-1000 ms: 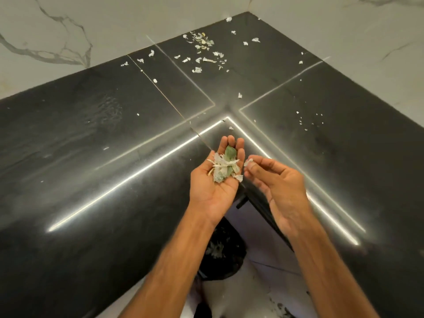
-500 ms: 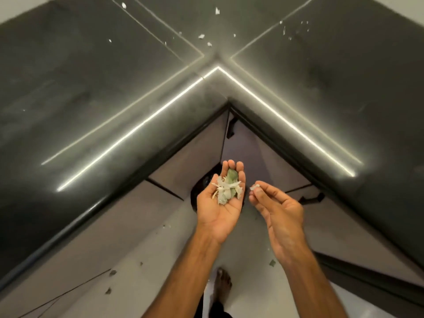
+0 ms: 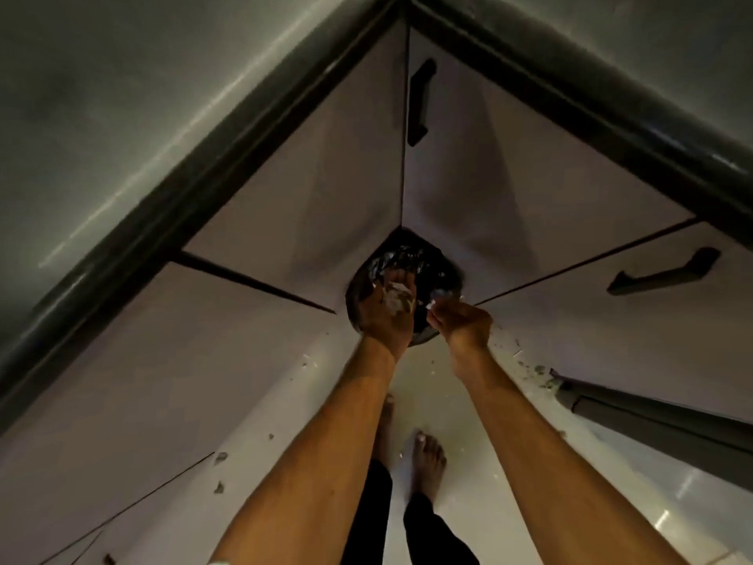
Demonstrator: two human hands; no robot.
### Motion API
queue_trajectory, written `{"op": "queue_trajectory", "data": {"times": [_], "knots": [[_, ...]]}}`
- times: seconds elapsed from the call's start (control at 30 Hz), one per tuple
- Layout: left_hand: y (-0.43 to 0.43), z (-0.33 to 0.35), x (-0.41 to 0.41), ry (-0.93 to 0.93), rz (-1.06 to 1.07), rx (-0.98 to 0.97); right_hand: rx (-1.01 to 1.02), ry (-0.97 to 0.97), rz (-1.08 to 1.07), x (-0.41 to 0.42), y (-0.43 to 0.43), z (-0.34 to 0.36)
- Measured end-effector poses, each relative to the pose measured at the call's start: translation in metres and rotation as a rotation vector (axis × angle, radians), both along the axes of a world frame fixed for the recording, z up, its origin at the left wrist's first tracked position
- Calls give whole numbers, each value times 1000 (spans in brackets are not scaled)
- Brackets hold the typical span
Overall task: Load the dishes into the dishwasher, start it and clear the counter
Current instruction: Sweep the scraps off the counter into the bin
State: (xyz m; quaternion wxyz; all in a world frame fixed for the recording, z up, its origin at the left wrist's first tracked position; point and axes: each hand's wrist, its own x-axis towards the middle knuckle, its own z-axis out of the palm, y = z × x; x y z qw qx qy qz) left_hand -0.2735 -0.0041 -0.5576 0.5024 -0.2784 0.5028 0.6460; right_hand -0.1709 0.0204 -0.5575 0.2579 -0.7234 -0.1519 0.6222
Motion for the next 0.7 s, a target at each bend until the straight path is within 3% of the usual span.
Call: {"op": "queue_trajectory", "data": {"times": [0.07, 0.17, 0.33, 0.4, 0.57, 0.7], "knots": [[1, -17, -1, 90, -112, -16, -1, 57, 85, -7, 3, -13], [2, -22, -3, 201, -210, -1, 21, -53, 233, -19, 0, -19], [10, -49, -11, 144, -217, -200, 0, 24, 403, -29, 15, -31], [10, -56, -10, 118, -284, -174, -21, -6, 418, -29, 19, -36], [15, -28, -11, 58, -242, -113, -32, -7, 400, -18, 29, -95], [15, 24, -17, 51, -248, -101, -16, -61, 415, -18, 36, -68]]}}
